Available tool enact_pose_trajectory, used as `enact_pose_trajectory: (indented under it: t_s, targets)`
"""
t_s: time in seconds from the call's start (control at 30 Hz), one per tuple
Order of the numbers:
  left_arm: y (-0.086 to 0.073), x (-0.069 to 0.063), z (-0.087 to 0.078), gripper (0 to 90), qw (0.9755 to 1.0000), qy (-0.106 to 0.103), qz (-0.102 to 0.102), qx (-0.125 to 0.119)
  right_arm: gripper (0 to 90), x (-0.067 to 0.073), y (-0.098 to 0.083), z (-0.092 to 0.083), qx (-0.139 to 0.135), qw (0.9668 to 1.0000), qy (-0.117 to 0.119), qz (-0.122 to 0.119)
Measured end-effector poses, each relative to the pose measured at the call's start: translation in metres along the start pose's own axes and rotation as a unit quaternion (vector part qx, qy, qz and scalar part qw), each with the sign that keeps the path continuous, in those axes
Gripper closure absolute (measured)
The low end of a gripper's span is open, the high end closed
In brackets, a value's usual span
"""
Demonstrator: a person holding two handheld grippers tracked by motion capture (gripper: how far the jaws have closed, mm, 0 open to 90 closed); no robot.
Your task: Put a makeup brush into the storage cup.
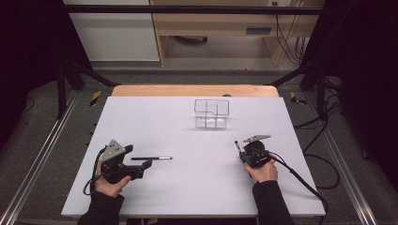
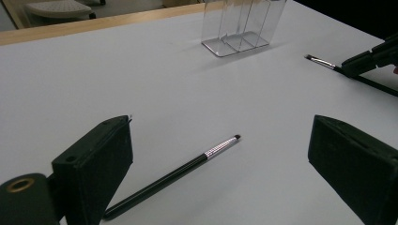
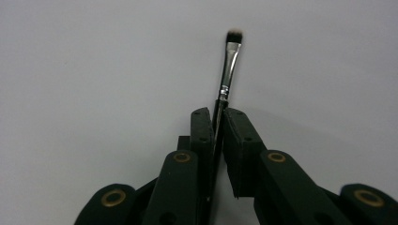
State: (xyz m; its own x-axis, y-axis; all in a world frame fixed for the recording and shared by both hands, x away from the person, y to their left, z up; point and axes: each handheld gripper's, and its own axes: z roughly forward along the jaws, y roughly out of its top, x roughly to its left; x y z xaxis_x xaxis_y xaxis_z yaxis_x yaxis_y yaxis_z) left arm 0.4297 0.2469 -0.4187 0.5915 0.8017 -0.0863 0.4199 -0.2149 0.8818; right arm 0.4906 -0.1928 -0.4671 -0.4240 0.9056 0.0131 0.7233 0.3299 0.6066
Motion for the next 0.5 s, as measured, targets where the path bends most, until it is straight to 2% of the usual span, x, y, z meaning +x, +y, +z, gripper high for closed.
enact_pose_trajectory:
  t_s: [0.33, 0.5]
  targets:
    - [0.0000, 0.0000, -0.0001, 6.2, 1.0000, -0.001, 0.000, 0.000, 83.8, -0.0010, 0.0002, -0.0005, 0.003, 0.9998, 0.011, -0.013]
    - [0.0002, 0.0008, 0.0000, 6.2, 1.0000, -0.001, 0.001, 0.001, 72.4, -0.0006, 0.0033, -0.0076, -0.009, 0.9998, 0.013, -0.014]
